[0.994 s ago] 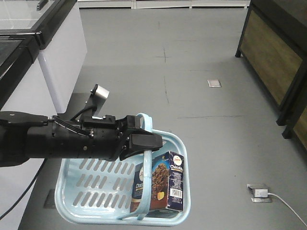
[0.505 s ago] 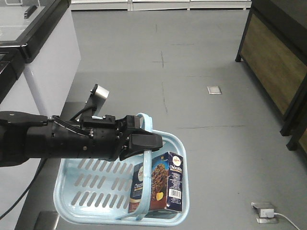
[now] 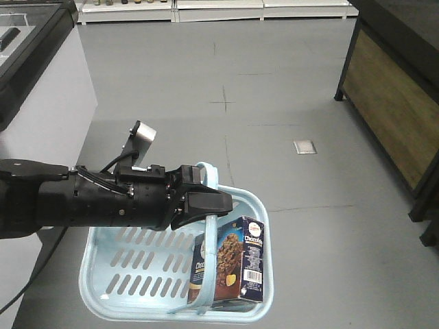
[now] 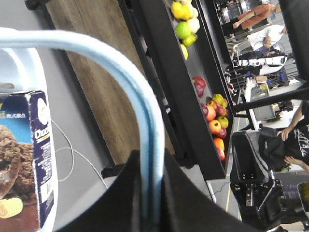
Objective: Left arm holds basket, right arm returns cookies
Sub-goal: 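Drive forward toward the drink shelves holding the basket in the left gripper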
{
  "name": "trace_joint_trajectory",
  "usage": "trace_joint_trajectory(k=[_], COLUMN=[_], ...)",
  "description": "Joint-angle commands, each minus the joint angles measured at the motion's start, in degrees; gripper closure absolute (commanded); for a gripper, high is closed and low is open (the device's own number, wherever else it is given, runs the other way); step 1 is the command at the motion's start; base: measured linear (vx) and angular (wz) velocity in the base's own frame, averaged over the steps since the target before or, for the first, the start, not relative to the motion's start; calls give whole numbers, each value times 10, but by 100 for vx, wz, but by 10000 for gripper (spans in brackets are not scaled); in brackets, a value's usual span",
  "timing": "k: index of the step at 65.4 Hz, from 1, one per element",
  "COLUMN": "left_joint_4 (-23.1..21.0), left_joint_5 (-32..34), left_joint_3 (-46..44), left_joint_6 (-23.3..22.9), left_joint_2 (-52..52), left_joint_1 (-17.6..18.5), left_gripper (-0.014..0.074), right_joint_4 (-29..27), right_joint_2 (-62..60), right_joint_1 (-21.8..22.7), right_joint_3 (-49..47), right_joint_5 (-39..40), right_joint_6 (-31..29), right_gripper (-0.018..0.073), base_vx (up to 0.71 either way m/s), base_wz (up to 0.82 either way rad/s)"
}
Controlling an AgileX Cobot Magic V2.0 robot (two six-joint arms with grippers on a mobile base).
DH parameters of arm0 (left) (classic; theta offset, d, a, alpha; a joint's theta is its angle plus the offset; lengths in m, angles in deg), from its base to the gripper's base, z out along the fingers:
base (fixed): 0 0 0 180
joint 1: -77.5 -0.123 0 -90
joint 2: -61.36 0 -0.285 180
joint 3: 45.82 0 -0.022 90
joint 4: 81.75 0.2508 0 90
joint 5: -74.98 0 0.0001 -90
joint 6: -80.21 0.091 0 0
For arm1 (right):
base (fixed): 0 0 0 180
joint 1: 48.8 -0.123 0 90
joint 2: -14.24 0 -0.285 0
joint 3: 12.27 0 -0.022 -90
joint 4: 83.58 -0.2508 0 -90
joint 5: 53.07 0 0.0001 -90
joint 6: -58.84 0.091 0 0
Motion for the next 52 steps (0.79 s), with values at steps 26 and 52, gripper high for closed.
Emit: trace_joint_trajectory(k=[26, 52], left_joint_4=[-61, -61], left_joint_5=[-28, -28], left_joint_3=[-17, -17], left_joint_6=[6, 6], left_joint_2=[29, 29], left_joint_1=[2, 2], left_gripper=[599, 599], right_joint_4=[4, 4], right_joint_2=[-7, -7], right_joint_1=[3, 3], right_joint_3=[10, 10], right_joint_5=[43, 43], right_joint_6=[-2, -2], right_gripper=[566, 566], base_vx=[45, 47], base_wz=[7, 4])
